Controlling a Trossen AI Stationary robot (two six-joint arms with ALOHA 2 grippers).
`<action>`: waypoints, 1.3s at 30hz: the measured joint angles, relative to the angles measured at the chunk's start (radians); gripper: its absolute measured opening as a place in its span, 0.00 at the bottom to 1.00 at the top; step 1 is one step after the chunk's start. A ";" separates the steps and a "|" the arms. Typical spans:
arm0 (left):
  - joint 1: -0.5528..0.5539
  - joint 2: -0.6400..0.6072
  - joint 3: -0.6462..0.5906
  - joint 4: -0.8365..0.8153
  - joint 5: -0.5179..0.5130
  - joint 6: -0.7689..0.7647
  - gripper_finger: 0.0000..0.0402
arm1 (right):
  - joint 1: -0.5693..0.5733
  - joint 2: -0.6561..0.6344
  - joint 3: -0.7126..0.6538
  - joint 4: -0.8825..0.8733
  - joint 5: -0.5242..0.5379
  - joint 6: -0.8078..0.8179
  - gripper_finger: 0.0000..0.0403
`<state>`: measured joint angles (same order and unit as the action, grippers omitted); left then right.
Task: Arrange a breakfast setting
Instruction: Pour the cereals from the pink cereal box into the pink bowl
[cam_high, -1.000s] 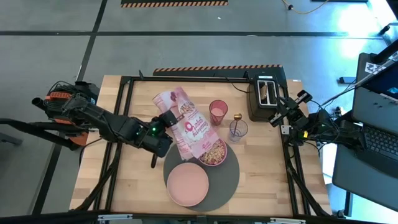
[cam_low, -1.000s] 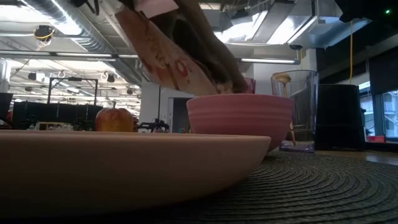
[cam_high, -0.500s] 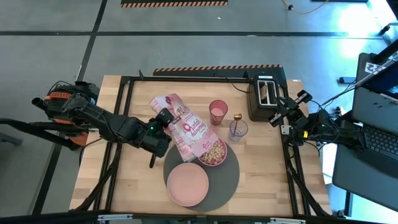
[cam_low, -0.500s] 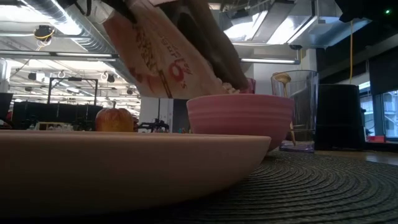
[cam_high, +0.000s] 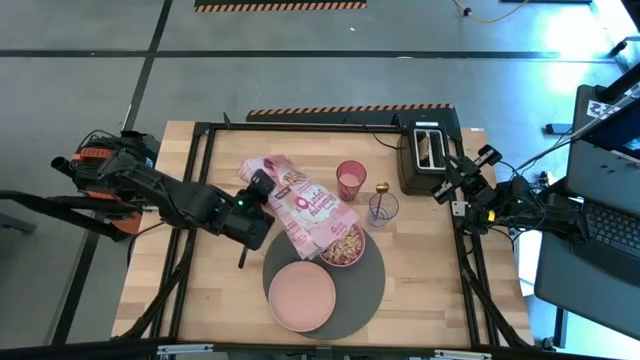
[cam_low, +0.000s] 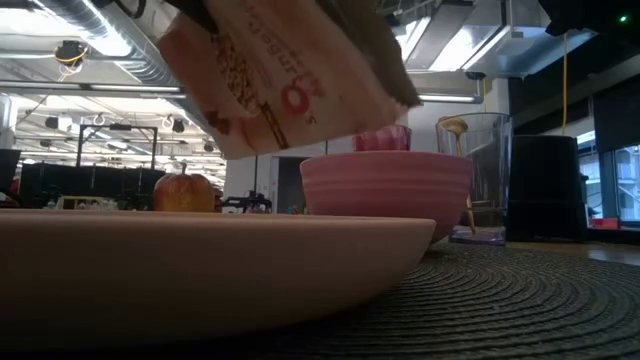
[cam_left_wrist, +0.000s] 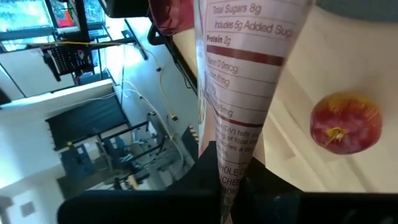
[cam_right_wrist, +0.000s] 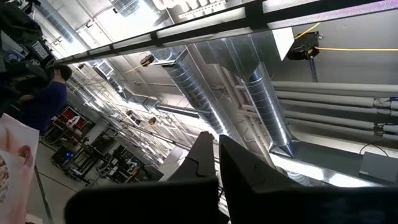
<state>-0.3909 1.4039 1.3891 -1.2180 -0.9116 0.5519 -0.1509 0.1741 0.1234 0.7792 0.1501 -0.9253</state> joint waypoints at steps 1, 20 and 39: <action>0.000 -0.010 0.000 0.001 0.002 -0.009 0.01 | 0.000 0.000 0.000 0.000 0.000 0.000 0.00; 0.045 -0.315 -0.003 0.222 0.059 -0.218 0.00 | 0.000 0.000 0.000 0.004 0.000 0.000 0.00; 0.759 -0.591 -0.670 1.246 0.844 -0.092 0.00 | 0.000 0.000 0.000 0.012 0.000 -0.016 0.00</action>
<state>0.3677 0.8132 0.7187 0.0276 -0.0673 0.4594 -0.1509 0.1742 0.1234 0.7914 0.1497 -0.9413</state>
